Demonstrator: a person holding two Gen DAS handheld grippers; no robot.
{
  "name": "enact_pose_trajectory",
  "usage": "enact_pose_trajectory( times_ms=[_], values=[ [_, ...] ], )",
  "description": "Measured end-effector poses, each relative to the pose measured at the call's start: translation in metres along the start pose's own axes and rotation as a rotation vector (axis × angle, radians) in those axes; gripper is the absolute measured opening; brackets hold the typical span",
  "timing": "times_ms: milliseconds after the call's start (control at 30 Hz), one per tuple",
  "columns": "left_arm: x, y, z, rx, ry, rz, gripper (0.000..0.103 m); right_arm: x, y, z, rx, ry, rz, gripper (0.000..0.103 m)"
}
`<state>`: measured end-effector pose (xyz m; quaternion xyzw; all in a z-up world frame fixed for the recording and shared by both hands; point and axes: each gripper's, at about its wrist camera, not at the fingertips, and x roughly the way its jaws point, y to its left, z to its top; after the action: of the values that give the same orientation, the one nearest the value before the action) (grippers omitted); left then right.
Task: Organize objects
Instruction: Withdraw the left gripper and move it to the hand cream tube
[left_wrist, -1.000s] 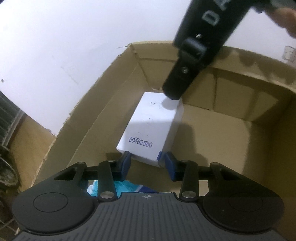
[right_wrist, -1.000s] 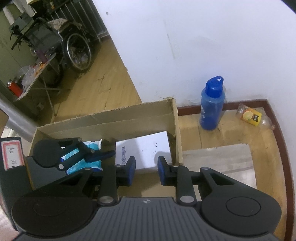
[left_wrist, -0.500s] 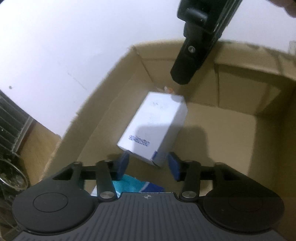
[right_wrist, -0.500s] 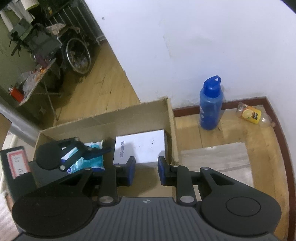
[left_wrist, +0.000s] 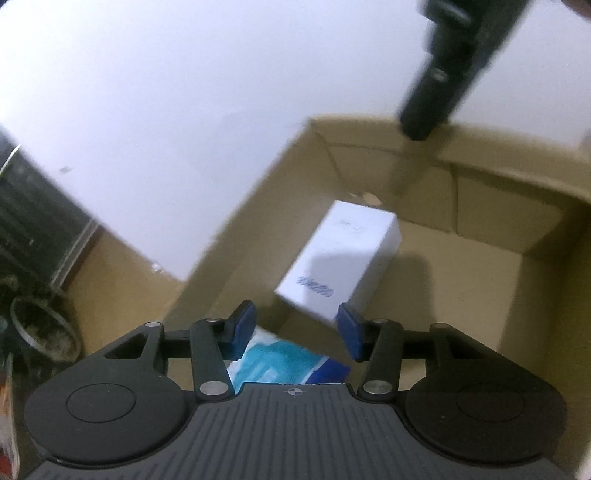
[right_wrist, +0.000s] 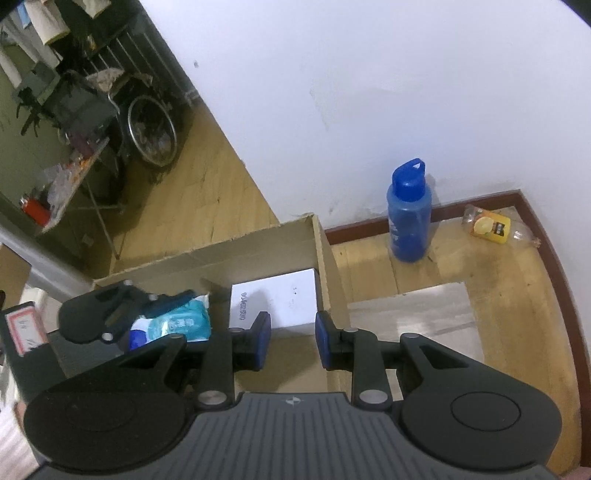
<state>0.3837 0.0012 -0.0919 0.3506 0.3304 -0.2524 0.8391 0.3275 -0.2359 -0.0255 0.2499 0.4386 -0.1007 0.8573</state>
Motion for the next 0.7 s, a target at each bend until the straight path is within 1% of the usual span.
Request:
enact_pose_trajectory(
  times_ms=[100, 200, 300, 367, 433, 533, 567, 633, 700],
  values=[
    [-0.032, 0.006, -0.002, -0.042, -0.015, 0.021, 0.051, -0.017, 0.002, -0.005, -0.001, -0.006, 0.004, 0.029],
    [-0.072, 0.006, -0.005, -0.045, -0.021, 0.049, 0.051, -0.037, 0.004, -0.012, -0.009, -0.007, 0.025, 0.029],
    [-0.061, -0.011, -0.006, -0.054, -0.025, 0.074, 0.051, -0.054, 0.009, -0.025, -0.021, 0.004, 0.058, 0.029],
    [-0.101, -0.012, -0.016, -0.078, -0.038, 0.075, 0.051, -0.066, 0.015, -0.037, -0.045, 0.008, 0.079, 0.029],
    [-0.104, -0.022, -0.026, -0.102, -0.040, 0.078, 0.051, -0.074, 0.024, -0.050, -0.082, 0.017, 0.096, 0.029],
    [-0.126, -0.035, -0.047, -0.127, -0.045, 0.082, 0.052, -0.083, 0.039, -0.074, -0.146, 0.035, 0.115, 0.029],
    [-0.125, -0.041, -0.054, -0.141, -0.042, 0.082, 0.052, -0.085, 0.044, -0.082, -0.170, 0.043, 0.121, 0.029],
    [-0.141, -0.049, -0.070, -0.180, -0.033, 0.073, 0.052, -0.089, 0.051, -0.097, -0.204, 0.058, 0.127, 0.029],
    [-0.152, -0.056, -0.084, -0.191, -0.032, 0.060, 0.052, -0.093, 0.055, -0.112, -0.220, 0.069, 0.140, 0.029]
  ],
)
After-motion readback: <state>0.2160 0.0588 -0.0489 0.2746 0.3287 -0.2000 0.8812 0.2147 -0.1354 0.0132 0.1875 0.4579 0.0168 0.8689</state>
